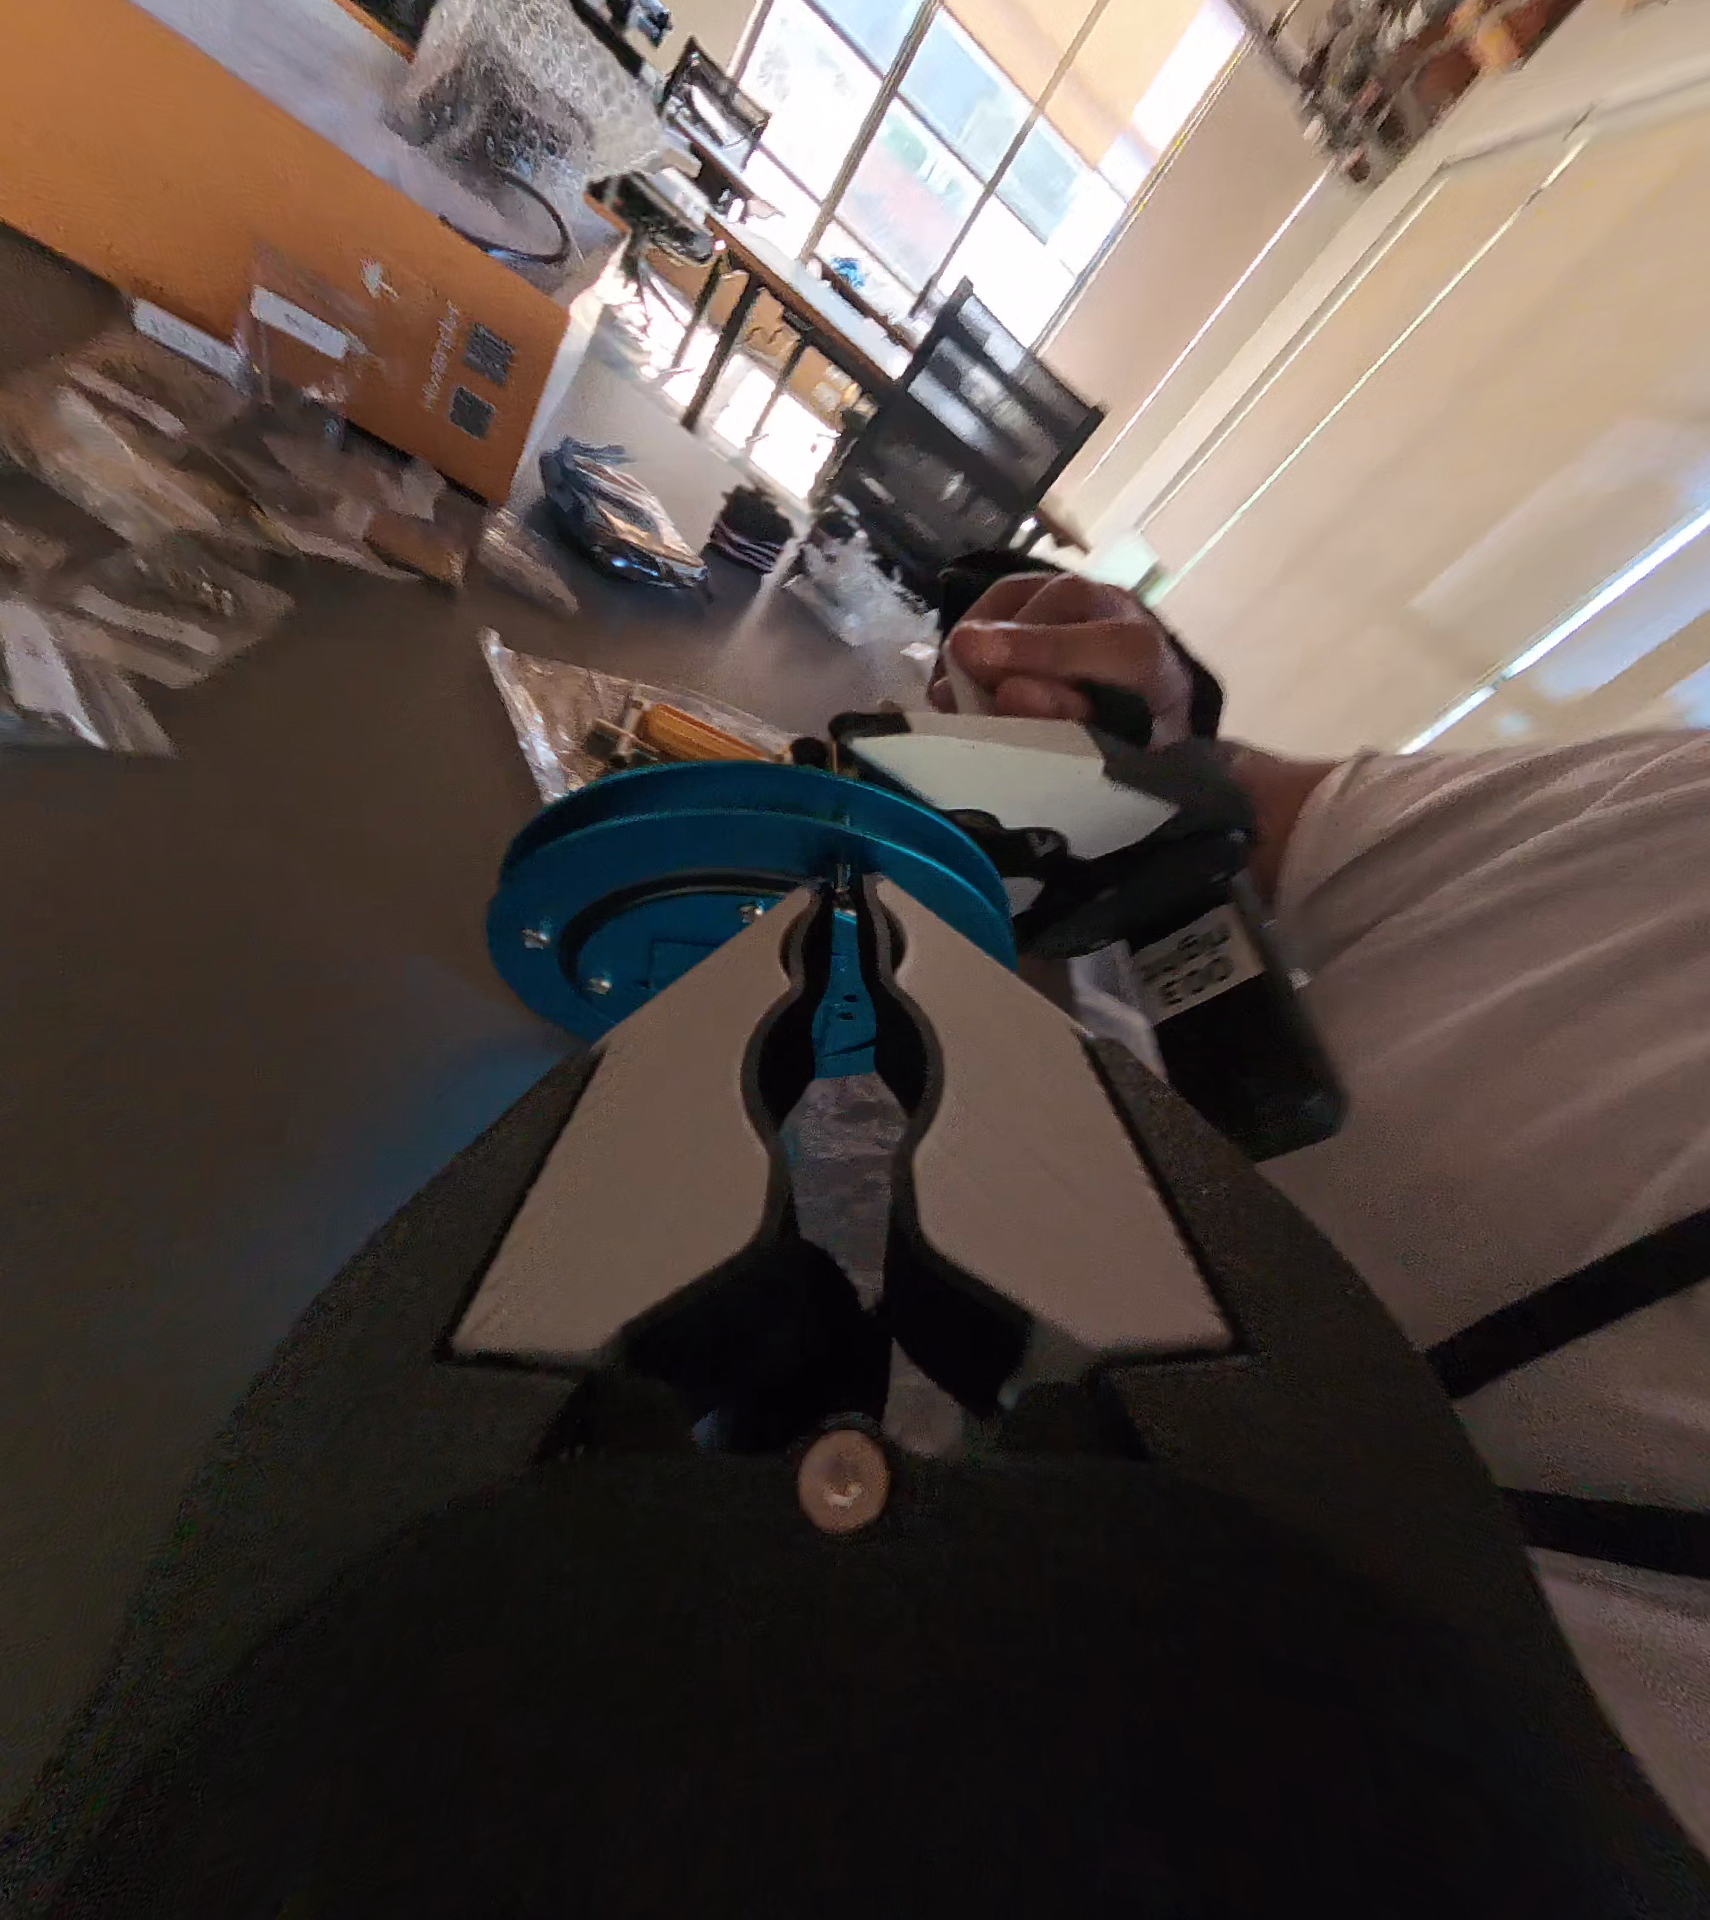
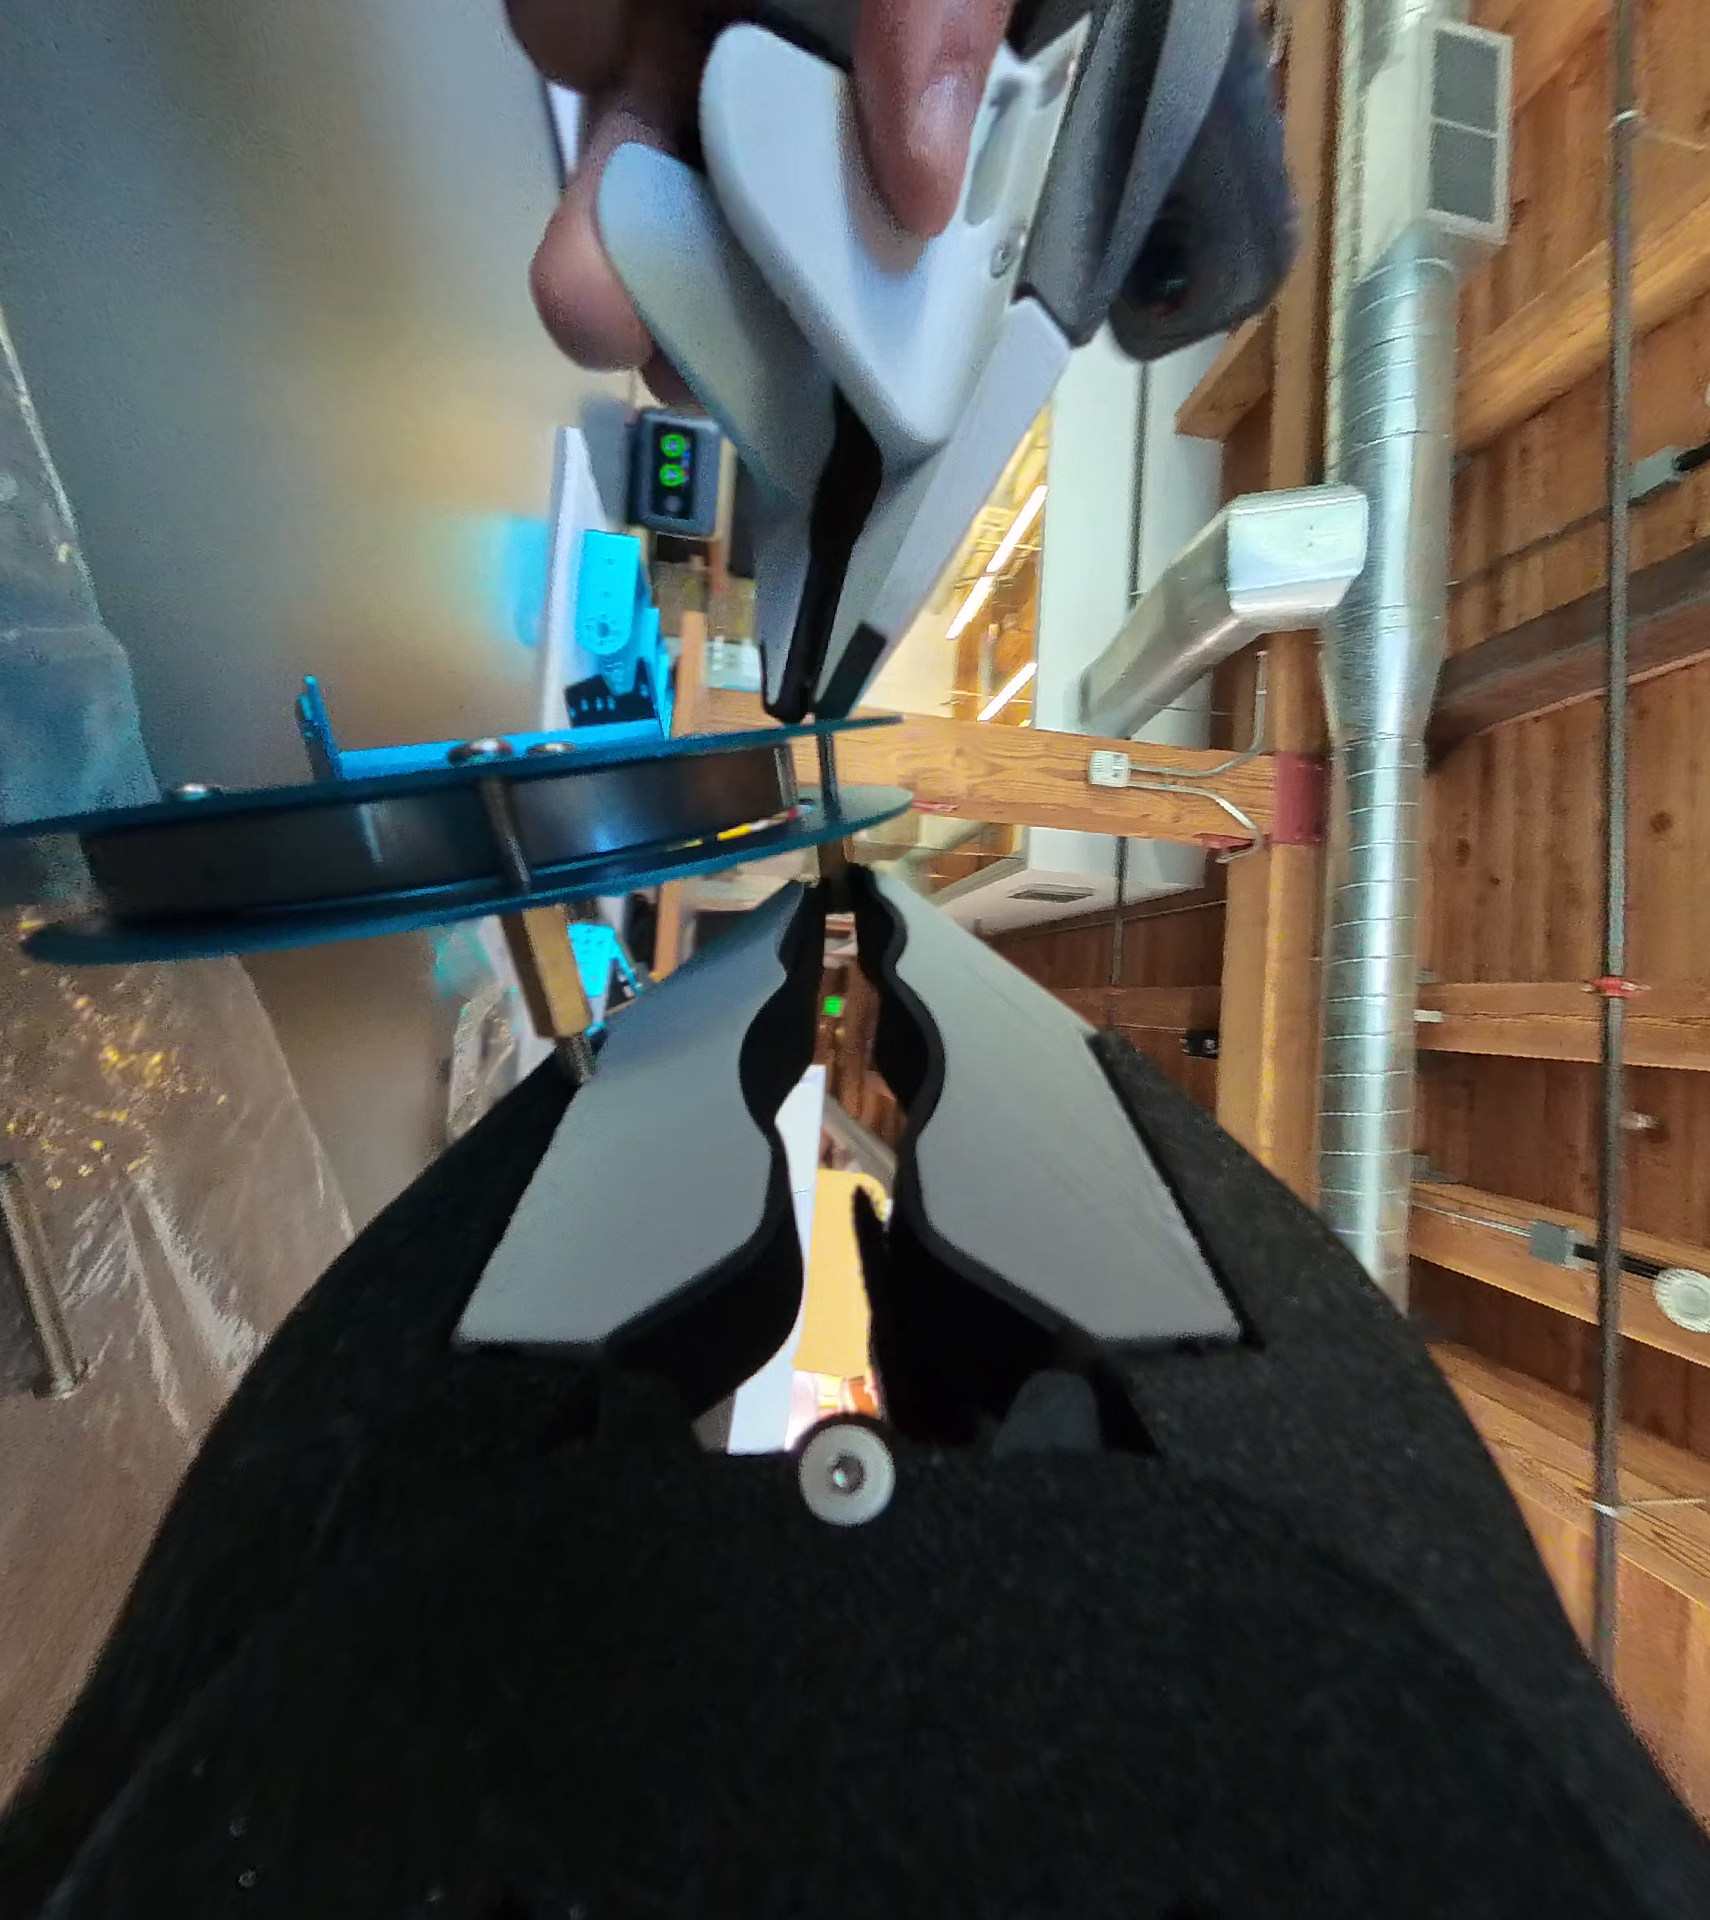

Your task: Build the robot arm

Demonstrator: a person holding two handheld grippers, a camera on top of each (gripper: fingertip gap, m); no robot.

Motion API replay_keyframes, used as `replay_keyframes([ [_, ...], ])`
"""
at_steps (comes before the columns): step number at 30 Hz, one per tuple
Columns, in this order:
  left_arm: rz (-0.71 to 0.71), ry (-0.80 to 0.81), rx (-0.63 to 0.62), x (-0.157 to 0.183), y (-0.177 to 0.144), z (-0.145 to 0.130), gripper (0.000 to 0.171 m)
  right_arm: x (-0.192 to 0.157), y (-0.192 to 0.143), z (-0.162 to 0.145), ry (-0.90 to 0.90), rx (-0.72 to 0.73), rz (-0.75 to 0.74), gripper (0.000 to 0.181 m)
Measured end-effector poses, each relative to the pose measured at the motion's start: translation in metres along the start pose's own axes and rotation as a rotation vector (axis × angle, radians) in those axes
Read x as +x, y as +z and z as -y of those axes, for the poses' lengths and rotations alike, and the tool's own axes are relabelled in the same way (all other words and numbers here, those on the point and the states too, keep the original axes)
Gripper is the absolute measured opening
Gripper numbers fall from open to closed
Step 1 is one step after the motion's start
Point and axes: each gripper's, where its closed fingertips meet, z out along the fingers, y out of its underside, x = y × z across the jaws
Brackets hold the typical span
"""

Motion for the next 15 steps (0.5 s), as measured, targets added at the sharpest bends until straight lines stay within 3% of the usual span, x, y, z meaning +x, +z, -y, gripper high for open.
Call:
replay_keyframes([
  [8, 0.168, 0.359, -0.046, 0.008, 0.006, -0.004, 0.002, -0.003, -0.007, -0.001, 0.070, -0.019, 0.280, 0.003],
  [15, 0.259, 0.599, -0.087, 0.014, 0.009, -0.008, 0.003, -0.008, -0.019, 0.002, 0.236, -0.001, 0.720, 0.004],
])
